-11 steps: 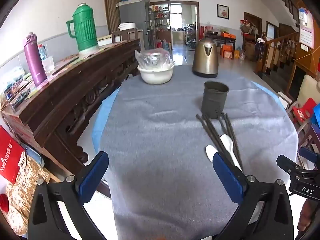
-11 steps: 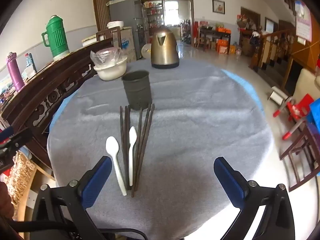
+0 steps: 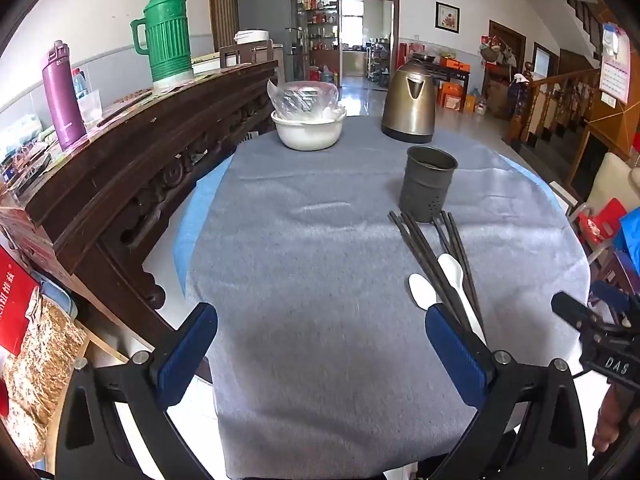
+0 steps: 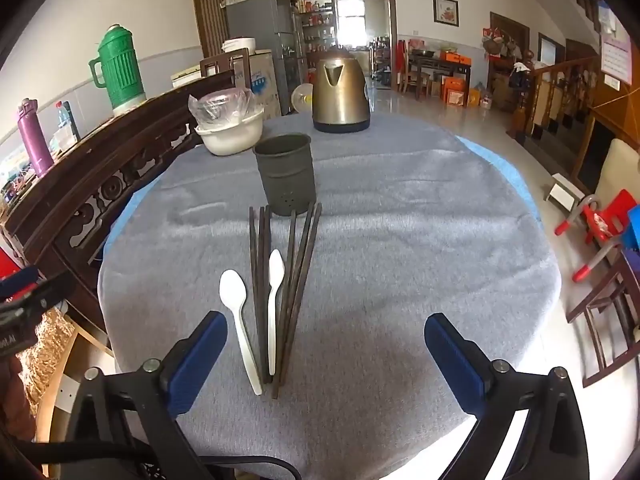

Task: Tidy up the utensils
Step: 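Move both tools toward the white spoons lying beside the chopsticks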

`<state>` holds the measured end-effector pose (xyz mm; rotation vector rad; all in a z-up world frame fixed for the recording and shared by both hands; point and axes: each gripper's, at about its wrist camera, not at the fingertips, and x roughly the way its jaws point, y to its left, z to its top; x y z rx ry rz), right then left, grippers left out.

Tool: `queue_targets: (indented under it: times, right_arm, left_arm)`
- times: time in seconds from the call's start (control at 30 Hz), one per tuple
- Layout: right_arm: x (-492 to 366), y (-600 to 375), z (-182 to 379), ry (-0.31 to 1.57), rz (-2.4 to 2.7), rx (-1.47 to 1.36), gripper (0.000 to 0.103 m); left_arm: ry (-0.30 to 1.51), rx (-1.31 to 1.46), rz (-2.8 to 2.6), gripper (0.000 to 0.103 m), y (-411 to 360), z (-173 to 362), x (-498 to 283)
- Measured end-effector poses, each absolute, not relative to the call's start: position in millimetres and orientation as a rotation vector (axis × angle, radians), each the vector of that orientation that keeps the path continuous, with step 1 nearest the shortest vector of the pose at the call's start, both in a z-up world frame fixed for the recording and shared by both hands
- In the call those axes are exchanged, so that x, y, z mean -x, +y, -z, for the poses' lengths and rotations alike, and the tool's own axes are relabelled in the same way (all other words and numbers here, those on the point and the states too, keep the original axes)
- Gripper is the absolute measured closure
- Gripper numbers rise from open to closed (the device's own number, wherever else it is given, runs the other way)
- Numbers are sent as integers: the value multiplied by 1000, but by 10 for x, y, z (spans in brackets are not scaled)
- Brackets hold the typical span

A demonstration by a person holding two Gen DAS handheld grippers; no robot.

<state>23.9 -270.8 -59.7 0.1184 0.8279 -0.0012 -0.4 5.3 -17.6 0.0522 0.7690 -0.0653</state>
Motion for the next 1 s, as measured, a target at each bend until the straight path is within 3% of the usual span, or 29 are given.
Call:
queue_targets:
  times: [0.27, 1.0]
  right_arm:
    - [166, -2556, 232, 758, 10, -117, 3]
    - [86, -2583, 246, 738, -47, -137, 3]
  left_arm:
    - [775, -32, 73, 0, 101, 207, 113]
    - [793, -30, 154, 0, -31, 302, 34]
